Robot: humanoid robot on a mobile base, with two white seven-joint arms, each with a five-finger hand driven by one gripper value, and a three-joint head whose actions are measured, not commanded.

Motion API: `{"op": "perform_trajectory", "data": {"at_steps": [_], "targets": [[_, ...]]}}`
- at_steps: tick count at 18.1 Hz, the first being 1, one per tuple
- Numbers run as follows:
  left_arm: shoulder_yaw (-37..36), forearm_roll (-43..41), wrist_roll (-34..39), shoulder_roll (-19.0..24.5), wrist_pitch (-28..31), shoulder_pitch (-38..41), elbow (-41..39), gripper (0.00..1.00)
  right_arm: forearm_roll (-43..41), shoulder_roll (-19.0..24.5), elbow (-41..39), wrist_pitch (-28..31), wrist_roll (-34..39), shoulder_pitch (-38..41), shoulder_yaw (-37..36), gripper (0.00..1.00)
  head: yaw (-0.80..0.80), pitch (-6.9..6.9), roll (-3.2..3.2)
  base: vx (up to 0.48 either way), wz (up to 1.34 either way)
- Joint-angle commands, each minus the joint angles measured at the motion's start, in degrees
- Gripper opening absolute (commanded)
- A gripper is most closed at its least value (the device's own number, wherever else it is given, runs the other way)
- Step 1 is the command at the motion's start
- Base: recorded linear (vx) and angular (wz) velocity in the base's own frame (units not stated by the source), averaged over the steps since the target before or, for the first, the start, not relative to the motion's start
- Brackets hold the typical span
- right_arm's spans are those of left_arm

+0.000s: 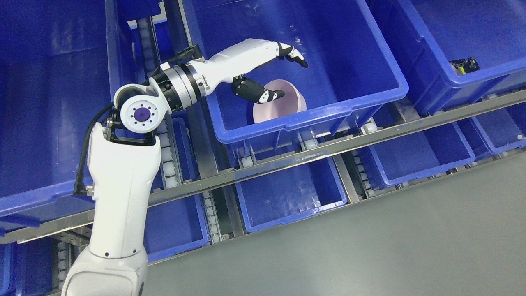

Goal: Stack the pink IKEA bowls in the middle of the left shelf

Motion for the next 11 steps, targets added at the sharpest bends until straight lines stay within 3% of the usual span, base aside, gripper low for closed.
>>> {"op": "perform_trajectory", "data": {"at_steps": [1,4,6,7,11], "targets": [[7.7,0.0,7.0,-5.0,-0.1,-3.2,1.3,0.78,0.0,-1.0,0.0,0.0,0.2,0.0,0.0,1.0,0.0,0.0,0.0,-0.036,-0.03],[10.4,7.9,29.9,-5.0,-0.3,-3.2,4.4,0.99,0.0,-1.0,0.0,0.0,0.2,0.0,0.0,1.0,0.0,0.0,0.0,-0.051,-0.04],[9.5,20.8,48.3,-5.0,-0.1,-2.3,5.6,1.0,0.0,-1.0,0.0,0.0,0.2,0.0,0.0,1.0,0.0,0.0,0.0,-0.095,-0.06],[8.6,24.8,53.2,-5.0,0.1,-1.3,5.5,1.0,0.0,-1.0,0.0,0.0,0.2,0.0,0.0,1.0,0.0,0.0,0.0,-0.099,-0.04],[7.4,25.4,54.3,-5.0,0.5,11.5,-0.4,1.0,0.0,-1.0,0.0,0.0,0.2,0.0,0.0,1.0,0.0,0.0,0.0,-0.113,0.0]]}}
